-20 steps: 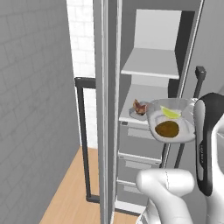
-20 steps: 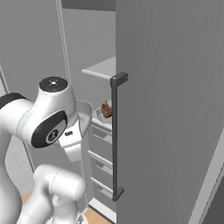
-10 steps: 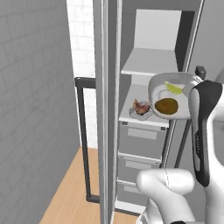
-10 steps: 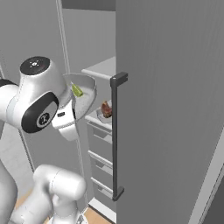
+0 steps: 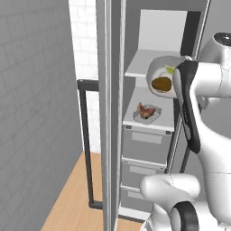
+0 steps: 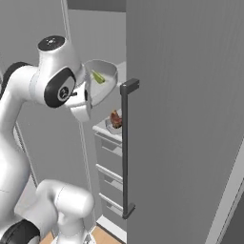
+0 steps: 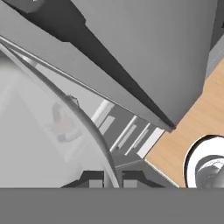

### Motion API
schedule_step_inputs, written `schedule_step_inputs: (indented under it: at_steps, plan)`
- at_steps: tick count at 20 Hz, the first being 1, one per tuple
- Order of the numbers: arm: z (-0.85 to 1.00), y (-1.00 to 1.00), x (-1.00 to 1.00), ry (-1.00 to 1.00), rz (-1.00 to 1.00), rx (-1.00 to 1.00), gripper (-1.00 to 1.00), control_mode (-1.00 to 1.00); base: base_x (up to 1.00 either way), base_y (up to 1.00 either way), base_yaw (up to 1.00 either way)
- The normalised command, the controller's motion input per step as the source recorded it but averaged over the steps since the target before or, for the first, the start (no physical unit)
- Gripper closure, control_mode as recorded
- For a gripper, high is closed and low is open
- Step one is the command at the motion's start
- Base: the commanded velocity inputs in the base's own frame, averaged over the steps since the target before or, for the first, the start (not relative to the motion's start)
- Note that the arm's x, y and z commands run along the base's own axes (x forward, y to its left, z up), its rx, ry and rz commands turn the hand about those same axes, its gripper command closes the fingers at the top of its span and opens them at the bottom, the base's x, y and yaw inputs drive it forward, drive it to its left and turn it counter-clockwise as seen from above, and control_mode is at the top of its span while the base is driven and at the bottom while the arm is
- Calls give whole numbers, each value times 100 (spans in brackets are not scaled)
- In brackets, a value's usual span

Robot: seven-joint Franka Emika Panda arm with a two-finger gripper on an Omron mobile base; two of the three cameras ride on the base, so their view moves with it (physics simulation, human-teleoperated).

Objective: Take the meat container that has the steak and place it on the second highest rack of the freezer. Then take the vegetable container that has the avocado and lemon wedge and place it on the highest rack of the freezer.

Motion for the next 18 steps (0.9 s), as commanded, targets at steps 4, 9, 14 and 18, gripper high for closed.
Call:
schedule_step_inputs:
  at_steps: [4,9,14,18]
  plan:
    - [2,0,93,0,-5,8,100,-100,0,0,0]
    - [0,-3,94,0,0,6,100,-100,0,0,0]
    - [-4,-28,86,3,-2,2,100,-100,0,0,0]
    - [0,-31,86,17,-3,0,100,-100,0,0,0]
